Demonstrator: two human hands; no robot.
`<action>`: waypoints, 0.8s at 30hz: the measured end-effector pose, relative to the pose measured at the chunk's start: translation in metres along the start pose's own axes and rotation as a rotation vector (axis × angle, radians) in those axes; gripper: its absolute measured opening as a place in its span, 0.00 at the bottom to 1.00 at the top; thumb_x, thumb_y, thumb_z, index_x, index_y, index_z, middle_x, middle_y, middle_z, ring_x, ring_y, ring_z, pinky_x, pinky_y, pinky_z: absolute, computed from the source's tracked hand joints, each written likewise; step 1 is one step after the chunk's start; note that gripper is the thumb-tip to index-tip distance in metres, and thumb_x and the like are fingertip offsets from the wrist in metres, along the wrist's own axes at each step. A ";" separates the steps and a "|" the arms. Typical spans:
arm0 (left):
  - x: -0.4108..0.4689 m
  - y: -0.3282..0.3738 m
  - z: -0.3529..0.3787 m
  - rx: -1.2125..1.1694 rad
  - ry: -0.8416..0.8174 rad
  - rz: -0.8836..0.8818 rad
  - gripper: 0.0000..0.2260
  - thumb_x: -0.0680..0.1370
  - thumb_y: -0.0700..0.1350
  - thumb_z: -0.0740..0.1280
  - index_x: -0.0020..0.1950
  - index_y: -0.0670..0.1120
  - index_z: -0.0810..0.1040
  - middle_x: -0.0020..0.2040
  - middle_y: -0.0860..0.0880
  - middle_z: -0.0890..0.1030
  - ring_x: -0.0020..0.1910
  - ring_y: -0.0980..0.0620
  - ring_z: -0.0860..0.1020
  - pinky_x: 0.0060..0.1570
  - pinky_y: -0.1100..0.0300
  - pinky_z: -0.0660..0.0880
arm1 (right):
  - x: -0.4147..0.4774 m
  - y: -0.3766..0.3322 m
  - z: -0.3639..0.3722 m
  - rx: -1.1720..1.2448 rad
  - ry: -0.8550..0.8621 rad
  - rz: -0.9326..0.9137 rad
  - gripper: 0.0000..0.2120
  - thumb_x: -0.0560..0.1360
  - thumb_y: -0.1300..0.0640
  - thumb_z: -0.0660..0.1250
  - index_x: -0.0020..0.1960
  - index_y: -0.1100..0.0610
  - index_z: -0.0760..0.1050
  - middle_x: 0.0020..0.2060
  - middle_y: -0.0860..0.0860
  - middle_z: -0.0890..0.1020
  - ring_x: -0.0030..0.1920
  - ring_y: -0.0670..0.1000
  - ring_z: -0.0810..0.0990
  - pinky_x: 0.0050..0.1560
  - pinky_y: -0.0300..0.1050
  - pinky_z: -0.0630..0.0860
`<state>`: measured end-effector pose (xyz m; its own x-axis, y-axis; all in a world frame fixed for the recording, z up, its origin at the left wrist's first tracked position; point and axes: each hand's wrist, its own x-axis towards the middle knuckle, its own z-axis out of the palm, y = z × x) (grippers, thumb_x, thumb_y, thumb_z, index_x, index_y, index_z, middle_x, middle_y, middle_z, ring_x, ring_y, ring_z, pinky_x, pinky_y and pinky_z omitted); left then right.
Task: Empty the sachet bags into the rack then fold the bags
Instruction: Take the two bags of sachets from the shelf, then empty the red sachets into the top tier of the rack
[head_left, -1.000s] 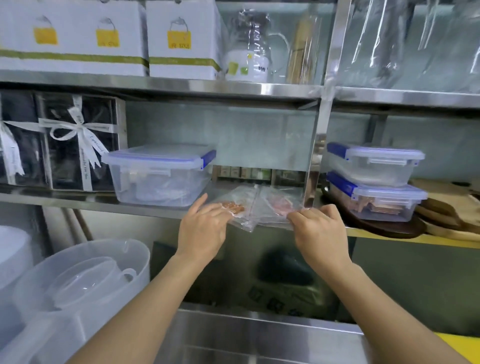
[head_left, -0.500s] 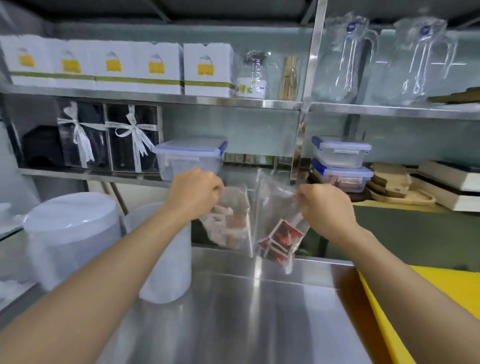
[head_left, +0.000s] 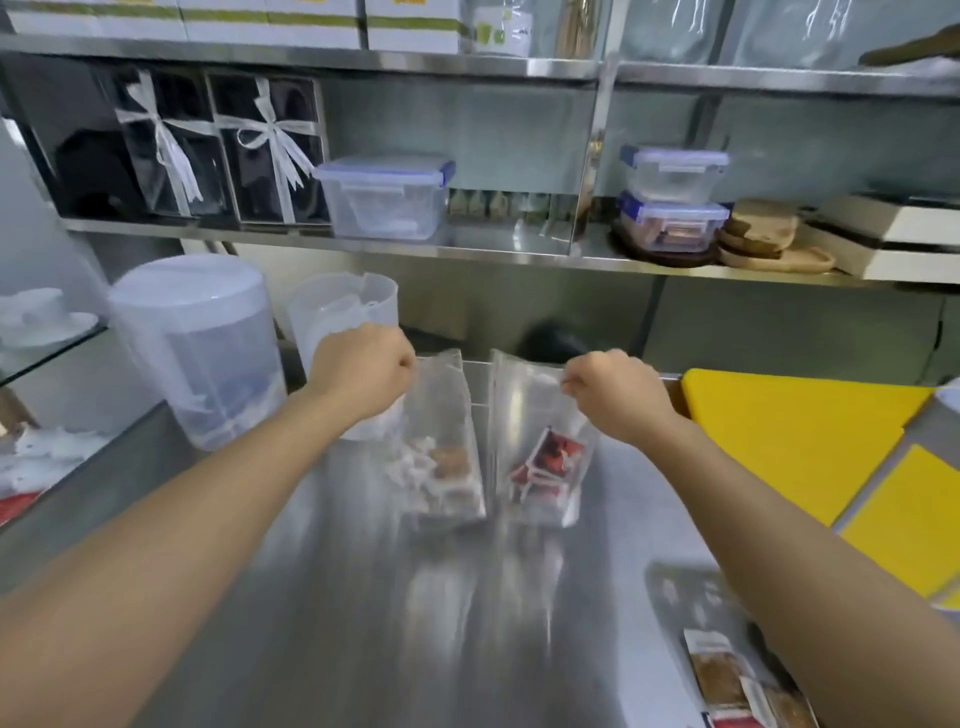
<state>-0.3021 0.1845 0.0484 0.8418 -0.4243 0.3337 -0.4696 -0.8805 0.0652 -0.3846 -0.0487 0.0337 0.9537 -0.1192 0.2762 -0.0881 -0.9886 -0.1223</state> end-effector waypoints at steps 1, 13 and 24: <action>-0.009 -0.001 -0.002 0.043 0.054 0.023 0.11 0.75 0.41 0.61 0.43 0.48 0.84 0.44 0.47 0.84 0.42 0.44 0.79 0.35 0.58 0.68 | -0.006 -0.002 -0.001 -0.034 0.041 -0.025 0.08 0.74 0.61 0.61 0.46 0.57 0.78 0.45 0.56 0.82 0.45 0.61 0.79 0.43 0.49 0.74; -0.230 -0.002 0.134 0.209 -0.268 0.332 0.14 0.43 0.40 0.74 0.25 0.50 0.78 0.23 0.53 0.77 0.21 0.53 0.76 0.21 0.68 0.69 | -0.193 -0.009 0.138 -0.122 -0.018 -0.381 0.10 0.56 0.58 0.55 0.28 0.52 0.75 0.23 0.47 0.77 0.25 0.49 0.76 0.34 0.41 0.59; -0.256 0.009 0.107 -0.103 -0.837 0.190 0.13 0.76 0.54 0.60 0.58 0.53 0.73 0.59 0.52 0.76 0.59 0.51 0.73 0.55 0.56 0.69 | -0.221 -0.019 0.124 0.064 -0.831 -0.176 0.15 0.72 0.56 0.64 0.58 0.54 0.75 0.57 0.52 0.76 0.58 0.55 0.76 0.53 0.48 0.73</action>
<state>-0.4926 0.2626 -0.1372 0.6469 -0.6142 -0.4519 -0.6099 -0.7725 0.1770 -0.5577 0.0082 -0.1432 0.8555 0.1672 -0.4901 0.0738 -0.9761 -0.2042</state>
